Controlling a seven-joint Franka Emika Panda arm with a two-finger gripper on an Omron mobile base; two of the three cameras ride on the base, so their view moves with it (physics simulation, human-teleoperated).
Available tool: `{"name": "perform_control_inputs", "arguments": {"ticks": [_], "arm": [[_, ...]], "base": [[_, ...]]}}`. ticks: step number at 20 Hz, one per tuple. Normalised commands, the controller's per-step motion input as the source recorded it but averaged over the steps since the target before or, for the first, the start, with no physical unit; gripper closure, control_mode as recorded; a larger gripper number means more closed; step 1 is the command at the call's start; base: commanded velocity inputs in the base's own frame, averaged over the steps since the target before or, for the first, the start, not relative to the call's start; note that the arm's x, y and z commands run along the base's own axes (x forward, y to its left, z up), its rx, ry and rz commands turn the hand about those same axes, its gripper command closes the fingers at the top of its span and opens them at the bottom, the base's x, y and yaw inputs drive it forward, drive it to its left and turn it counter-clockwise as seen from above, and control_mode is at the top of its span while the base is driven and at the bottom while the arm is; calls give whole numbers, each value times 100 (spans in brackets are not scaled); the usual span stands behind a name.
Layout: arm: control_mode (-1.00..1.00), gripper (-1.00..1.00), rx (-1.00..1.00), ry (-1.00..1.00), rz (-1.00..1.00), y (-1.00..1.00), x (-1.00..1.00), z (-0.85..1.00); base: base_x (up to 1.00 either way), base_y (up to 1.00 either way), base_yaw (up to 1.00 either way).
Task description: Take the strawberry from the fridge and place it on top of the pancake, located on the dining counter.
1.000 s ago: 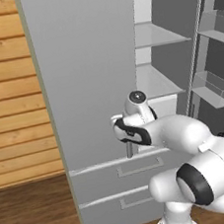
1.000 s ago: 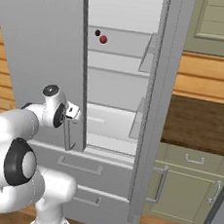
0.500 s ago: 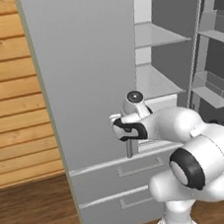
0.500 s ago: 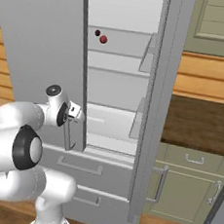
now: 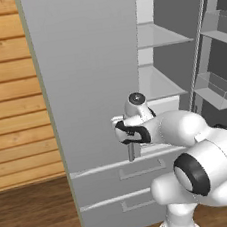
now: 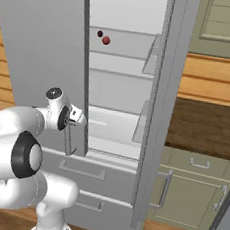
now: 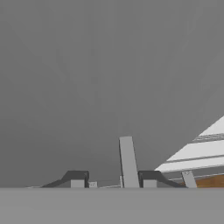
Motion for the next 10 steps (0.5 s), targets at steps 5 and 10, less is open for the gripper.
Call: {"name": "perform_control_inputs", "arguments": {"ticks": [5,10], "arm": [[-100,100,0,1,-18,23,-66,-15],[-100,100,0,2,-21,52,-90,-20]], "base": [[0,0,0],[0,0,0]]}}
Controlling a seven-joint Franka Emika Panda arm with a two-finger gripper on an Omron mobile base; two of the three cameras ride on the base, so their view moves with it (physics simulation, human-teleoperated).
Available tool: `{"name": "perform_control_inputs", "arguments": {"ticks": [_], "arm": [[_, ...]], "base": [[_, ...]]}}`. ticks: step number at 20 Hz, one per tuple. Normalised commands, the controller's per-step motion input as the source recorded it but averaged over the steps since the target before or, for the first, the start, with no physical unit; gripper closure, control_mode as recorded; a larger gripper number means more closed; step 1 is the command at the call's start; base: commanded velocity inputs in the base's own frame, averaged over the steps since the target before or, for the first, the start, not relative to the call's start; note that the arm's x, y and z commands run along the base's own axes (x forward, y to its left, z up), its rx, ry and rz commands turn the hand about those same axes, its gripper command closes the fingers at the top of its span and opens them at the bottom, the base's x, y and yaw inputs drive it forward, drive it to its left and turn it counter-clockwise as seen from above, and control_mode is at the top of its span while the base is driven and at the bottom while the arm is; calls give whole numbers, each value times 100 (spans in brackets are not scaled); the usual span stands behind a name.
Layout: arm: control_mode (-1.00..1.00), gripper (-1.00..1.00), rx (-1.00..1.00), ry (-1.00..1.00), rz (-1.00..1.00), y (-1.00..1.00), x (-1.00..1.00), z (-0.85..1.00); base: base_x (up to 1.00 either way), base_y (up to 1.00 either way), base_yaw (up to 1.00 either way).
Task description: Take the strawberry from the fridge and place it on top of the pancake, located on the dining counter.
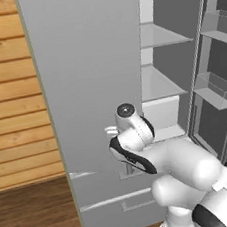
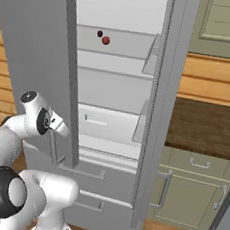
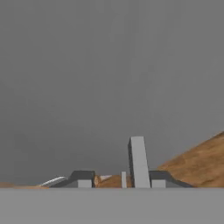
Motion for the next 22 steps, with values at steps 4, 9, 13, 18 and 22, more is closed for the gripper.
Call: {"name": "perform_control_inputs", "arguments": {"ticks": [4,9,13,18,22], "arm": [[-100,100,0,0,-22,62,-98,-23],[-100,100,0,0,-24,70,-98,-25],[-100,-100,-1,0,-25,73,-76,-11],[-100,-100,-23,1,-20,52,-31,29],[-100,-100,-10,9,-13,9,-20,75]], "base": [[0,0,0],[0,0,0],[0,0,0],[0,0,0],[0,0,0]]}}
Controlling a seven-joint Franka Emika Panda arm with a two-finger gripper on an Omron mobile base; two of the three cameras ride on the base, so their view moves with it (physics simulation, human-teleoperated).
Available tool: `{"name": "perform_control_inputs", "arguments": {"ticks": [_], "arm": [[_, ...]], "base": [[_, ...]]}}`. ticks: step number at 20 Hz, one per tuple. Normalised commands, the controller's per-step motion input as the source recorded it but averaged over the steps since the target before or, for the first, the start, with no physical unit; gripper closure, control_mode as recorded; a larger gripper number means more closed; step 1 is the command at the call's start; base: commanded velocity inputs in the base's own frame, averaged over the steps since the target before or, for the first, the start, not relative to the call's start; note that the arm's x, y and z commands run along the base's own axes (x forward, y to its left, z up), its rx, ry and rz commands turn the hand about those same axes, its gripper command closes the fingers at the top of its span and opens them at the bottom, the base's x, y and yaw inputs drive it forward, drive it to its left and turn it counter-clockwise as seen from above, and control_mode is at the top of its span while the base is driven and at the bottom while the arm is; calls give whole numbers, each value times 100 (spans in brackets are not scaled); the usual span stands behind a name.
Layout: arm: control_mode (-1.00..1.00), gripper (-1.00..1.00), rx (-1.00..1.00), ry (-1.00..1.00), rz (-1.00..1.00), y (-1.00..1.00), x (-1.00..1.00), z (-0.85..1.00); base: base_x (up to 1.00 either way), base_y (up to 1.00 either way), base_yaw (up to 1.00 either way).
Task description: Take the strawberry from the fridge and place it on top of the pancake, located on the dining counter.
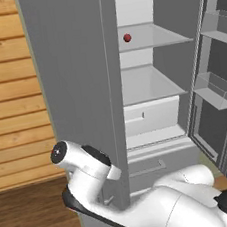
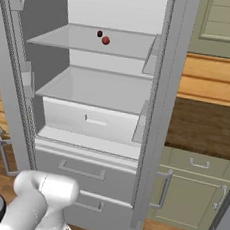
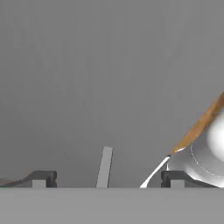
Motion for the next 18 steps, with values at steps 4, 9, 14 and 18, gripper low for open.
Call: {"name": "perform_control_inputs", "arguments": {"ticks": [4,9,14,18], "arm": [[-100,-100,-2,5,-6,2,-64,69],[-100,-100,4,0,-11,-21,-66,31],[-100,-100,14,0,-4,-42,-58,90],[-100,-100,24,0,14,-56,-60,53]], "base": [[0,0,0],[0,0,0],[0,0,0],[0,0,0]]}}
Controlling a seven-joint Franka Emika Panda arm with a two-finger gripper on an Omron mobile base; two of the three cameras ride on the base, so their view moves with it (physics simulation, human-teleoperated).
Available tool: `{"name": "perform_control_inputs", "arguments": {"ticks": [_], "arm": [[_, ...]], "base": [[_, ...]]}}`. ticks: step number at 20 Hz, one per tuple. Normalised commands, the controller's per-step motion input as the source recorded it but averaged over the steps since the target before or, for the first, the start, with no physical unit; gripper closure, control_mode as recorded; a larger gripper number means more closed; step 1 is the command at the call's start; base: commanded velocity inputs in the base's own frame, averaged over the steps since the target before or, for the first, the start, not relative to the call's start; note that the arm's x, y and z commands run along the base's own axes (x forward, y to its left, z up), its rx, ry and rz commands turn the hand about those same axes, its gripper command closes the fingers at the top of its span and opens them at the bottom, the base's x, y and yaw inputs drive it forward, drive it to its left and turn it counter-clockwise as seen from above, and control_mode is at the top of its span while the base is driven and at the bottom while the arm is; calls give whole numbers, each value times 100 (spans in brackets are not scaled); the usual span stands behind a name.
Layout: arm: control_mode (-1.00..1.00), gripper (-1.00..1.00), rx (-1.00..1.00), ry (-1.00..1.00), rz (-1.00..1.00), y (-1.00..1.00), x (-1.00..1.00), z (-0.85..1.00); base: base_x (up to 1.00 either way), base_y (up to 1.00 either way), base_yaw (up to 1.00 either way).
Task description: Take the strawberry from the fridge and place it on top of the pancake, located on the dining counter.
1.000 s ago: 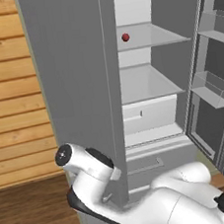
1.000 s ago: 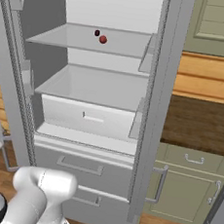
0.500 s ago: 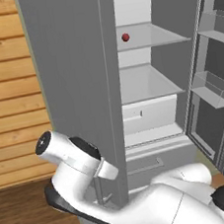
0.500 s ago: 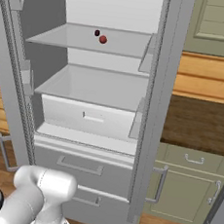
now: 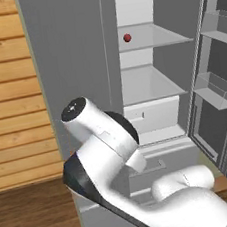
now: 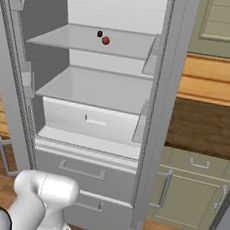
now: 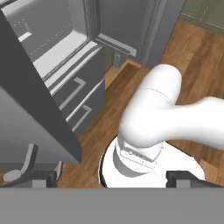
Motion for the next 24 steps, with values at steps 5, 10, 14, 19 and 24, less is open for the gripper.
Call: {"name": "perform_control_inputs", "arguments": {"ticks": [5,10,14,19,24], "arm": [[-100,-100,43,1,22,-68,-37,19],[-100,-100,63,0,7,-50,0,34],[-100,-100,77,0,4,-50,24,28],[-100,-100,82,0,0,-43,37,46],[-100,-100,63,0,-18,-1,62,31]], "base": [[0,0,0],[0,0,0],[0,0,0],[0,0,0],[0,0,0]]}}
